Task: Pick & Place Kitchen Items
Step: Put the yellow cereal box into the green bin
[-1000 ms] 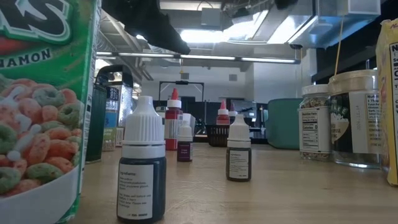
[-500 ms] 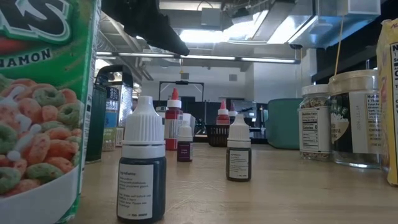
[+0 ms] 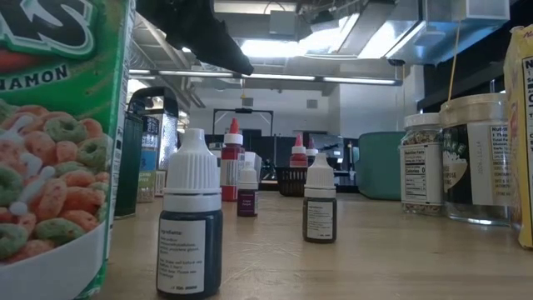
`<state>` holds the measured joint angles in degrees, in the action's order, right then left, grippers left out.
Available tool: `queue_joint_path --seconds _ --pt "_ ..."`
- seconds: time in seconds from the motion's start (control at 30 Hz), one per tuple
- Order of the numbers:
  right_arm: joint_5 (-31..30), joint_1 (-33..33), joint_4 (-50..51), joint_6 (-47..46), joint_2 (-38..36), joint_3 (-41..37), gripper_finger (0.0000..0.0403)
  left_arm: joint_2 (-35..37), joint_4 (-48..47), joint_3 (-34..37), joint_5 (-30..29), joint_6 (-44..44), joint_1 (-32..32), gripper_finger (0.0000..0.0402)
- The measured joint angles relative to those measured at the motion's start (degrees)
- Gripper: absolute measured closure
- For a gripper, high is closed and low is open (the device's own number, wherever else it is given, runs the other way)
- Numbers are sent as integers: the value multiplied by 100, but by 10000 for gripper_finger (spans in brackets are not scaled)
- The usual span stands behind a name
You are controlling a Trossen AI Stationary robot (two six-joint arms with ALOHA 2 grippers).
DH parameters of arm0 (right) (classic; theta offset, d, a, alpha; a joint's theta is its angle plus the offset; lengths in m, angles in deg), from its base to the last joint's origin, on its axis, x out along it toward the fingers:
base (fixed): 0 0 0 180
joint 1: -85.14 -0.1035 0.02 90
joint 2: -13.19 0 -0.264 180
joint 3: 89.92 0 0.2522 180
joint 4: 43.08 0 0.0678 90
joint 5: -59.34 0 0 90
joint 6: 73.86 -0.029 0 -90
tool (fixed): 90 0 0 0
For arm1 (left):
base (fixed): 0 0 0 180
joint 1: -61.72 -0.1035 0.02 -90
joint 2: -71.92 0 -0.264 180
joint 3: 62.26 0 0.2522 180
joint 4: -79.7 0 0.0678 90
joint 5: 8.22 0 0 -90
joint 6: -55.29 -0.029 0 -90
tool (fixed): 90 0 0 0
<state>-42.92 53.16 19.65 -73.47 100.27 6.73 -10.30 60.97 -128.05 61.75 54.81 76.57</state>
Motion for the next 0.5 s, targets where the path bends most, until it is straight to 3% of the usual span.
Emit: queue_joint_path --seconds 0.2,0.5 --pt "49 -293 756 3 306 511 132 0 3 0 -2 132 -47 158" --pt "496 -688 642 -154 369 582 143 0 2 0 5 229 -120 158"
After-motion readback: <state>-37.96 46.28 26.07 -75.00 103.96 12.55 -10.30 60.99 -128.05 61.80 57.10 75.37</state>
